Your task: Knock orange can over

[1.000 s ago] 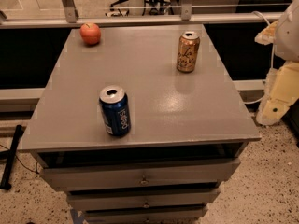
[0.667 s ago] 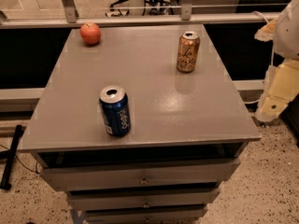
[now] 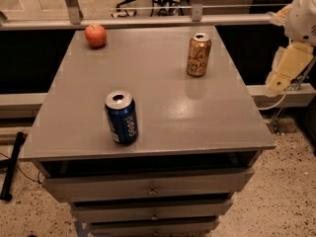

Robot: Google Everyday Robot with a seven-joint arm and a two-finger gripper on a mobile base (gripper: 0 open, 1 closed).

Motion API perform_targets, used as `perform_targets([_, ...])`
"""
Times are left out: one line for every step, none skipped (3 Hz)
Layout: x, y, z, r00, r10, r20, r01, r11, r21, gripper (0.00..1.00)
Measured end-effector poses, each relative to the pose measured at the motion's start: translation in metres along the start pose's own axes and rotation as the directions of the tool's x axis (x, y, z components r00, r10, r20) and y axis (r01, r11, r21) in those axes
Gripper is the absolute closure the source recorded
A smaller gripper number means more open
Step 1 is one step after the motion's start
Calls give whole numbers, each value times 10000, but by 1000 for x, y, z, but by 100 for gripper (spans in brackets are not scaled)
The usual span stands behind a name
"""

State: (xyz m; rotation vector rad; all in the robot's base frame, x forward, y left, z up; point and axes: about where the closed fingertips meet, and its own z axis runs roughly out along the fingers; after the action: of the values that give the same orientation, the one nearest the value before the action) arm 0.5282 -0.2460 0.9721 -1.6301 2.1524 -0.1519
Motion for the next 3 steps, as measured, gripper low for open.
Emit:
perform_targets([9,-45,24,9927,698,986,-716,9973,149,0])
perform_targets([2,-70,62,9632,1344,2328,-1315,9909,-277,0])
perform_targets([-15,-83,99,9116,1829,3680,-1586,9827,-957,0])
